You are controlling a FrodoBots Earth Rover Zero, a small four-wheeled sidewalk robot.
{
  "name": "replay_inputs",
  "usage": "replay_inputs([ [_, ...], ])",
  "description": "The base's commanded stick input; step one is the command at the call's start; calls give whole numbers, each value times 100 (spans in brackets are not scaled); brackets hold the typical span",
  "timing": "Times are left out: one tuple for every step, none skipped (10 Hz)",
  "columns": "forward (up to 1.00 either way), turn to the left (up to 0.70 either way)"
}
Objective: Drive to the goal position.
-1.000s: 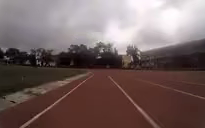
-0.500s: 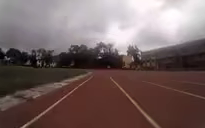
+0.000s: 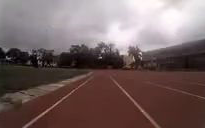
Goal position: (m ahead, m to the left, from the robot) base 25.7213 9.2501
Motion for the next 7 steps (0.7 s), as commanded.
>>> replay_inputs([
  [70, 0],
  [70, 0],
  [70, 0],
  [70, 0],
  [70, 0],
  [70, 0],
  [70, 0],
])
